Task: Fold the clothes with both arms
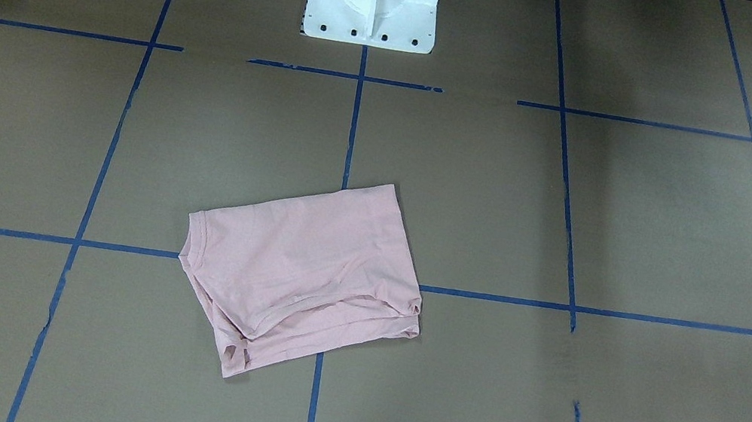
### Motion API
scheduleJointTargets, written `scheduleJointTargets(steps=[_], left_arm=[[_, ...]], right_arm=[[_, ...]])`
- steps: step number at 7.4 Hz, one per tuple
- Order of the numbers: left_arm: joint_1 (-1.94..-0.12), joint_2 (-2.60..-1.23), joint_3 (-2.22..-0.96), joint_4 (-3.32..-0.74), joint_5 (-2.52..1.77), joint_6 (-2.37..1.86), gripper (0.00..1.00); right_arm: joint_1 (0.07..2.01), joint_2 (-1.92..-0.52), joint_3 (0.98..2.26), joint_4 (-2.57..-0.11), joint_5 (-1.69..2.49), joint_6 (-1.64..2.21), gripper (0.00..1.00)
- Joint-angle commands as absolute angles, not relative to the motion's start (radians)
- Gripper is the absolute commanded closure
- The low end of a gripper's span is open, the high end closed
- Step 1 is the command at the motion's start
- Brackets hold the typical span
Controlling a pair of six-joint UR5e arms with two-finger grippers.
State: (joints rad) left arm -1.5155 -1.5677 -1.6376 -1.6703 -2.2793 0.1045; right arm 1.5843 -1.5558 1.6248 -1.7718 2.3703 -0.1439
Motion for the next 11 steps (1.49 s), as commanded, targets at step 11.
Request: scheduleJointTargets(steps=[11], left_arm=[[-1.513,-1.566,-1.628,-1.675,-2.279,0.092,0.0]], right_arm=[[1.56,-1.566,1.653,-1.61,2.362,0.081,0.0]])
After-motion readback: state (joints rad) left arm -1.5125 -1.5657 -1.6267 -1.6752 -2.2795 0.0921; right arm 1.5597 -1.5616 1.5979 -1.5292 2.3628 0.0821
